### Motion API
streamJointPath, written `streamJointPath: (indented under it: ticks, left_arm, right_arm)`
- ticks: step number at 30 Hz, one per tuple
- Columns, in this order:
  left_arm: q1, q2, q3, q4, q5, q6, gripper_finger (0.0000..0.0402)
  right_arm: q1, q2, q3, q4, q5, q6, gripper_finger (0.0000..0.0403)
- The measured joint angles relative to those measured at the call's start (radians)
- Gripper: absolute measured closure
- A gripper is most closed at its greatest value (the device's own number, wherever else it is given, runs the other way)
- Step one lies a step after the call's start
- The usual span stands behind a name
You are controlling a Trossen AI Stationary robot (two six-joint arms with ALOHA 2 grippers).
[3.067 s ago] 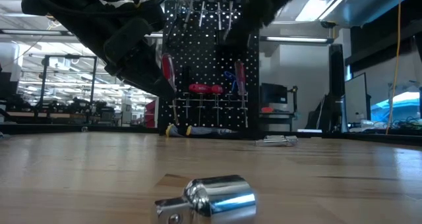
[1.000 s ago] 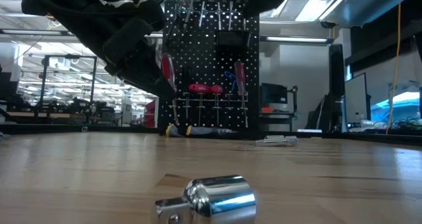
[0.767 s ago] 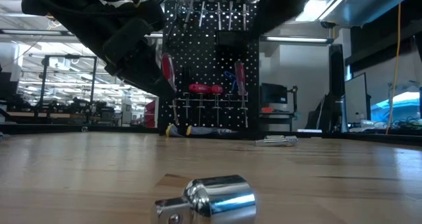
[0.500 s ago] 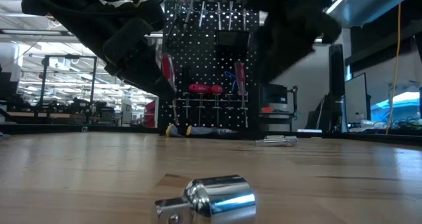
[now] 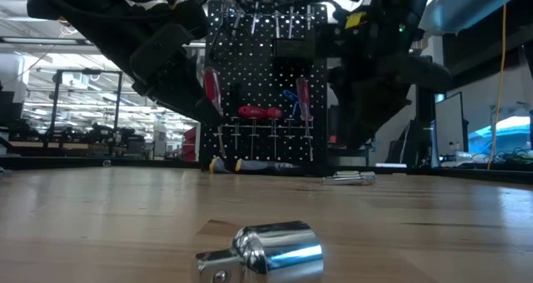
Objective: Hang tools onto peg board
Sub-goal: Put the extension bar into the pegboard bin
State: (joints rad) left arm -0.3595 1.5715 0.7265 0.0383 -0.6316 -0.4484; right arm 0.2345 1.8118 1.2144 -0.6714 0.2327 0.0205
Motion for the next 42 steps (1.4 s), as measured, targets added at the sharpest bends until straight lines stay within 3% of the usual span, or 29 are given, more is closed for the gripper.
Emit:
streamJointPath:
  ticks: [7, 11, 17, 27, 34, 42]
  left_arm:
    - [0.0, 0.0, 0.0, 0.0, 0.0, 0.0, 0.0268]
    - [0.0, 0.0, 0.0, 0.0, 0.0, 0.0, 0.0268]
    - [0.0, 0.0, 0.0, 0.0, 0.0, 0.003, 0.0268]
    - [0.0, 0.0, 0.0, 0.0, 0.0, -0.001, 0.0268]
    - [0.0, 0.0, 0.0, 0.0, 0.0, -0.001, 0.0268]
    - [0.0, 0.0, 0.0, 0.0, 0.0, -0.001, 0.0268]
  right_arm:
    - [-0.049, 0.006, -0.061, 0.027, -0.005, -0.002, 0.0304]
    - [-0.073, 0.006, -0.133, 0.113, -0.053, 0.001, 0.0306]
    - [-0.073, 0.006, -0.188, 0.201, -0.014, -0.002, 0.0307]
    - [-0.079, -0.001, -0.27, 0.311, -0.058, 0.024, 0.0308]
    - [-0.078, 0.0, -0.278, 0.326, -0.063, 0.041, 0.0364]
    - [-0.078, -0.003, -0.224, 0.312, -0.054, 0.054, 0.0364]
